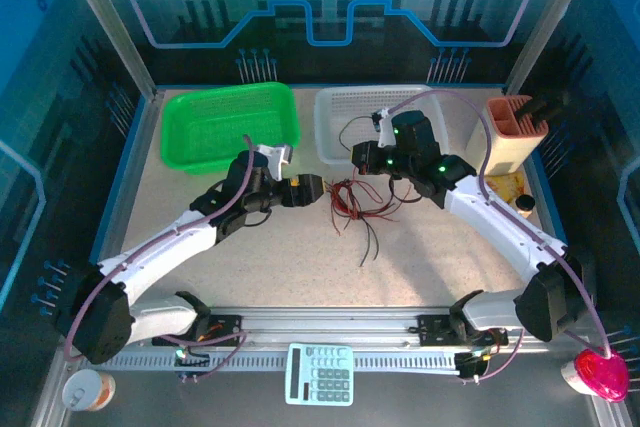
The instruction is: Untangle the cables
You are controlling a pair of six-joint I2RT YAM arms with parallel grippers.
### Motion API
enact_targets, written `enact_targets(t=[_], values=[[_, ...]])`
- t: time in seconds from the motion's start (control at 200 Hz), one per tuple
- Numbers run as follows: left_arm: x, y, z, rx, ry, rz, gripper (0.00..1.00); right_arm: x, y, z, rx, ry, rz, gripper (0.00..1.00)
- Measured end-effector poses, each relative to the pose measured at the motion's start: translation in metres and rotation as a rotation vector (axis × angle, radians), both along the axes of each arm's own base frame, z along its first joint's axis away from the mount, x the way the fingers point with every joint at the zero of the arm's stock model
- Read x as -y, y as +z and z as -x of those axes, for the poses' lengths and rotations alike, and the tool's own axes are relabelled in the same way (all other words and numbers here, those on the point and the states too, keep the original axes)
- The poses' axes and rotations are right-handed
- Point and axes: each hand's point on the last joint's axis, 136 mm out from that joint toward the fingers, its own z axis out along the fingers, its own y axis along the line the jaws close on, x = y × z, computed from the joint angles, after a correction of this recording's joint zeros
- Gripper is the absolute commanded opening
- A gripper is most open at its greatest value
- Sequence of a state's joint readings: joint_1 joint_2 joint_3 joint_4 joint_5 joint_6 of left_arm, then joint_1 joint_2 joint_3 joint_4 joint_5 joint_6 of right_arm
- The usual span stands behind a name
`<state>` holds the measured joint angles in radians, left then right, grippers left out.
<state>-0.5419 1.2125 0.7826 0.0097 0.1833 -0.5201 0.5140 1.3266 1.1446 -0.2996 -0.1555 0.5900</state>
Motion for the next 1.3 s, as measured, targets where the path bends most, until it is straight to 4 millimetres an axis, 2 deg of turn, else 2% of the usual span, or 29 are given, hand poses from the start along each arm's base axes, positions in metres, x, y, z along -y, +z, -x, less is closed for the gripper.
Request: enact_targets(t=[0.19, 0.435, 0.655, 0.785, 1.2, 1.301], values=[[0.016, 0.006, -0.003, 0.051, -0.058, 0.019, 0.78, -0.002, 0.022, 0.003, 0.036, 0.016, -0.032, 0.0], [0.048, 0.024, -0.005, 0.193, -0.156, 0.036, 0.65, -0.006, 0.024, 0.007, 0.023, 0.039, -0.055, 0.0], [0.062, 0.027, -0.014, 0.257, -0.181, 0.043, 0.5, -0.01, 0.025, 0.012, 0.01, 0.07, -0.074, 0.0], [0.065, 0.025, -0.019, 0.276, -0.186, 0.039, 0.5, -0.012, 0.026, 0.014, 0.005, 0.08, -0.084, 0.0], [0.078, 0.036, -0.021, 0.316, -0.213, 0.07, 0.5, -0.016, 0.028, 0.014, 0.003, 0.091, -0.105, 0.0], [0.08, 0.036, -0.021, 0.318, -0.217, 0.073, 0.54, -0.016, 0.027, 0.014, 0.0, 0.091, -0.104, 0.0]])
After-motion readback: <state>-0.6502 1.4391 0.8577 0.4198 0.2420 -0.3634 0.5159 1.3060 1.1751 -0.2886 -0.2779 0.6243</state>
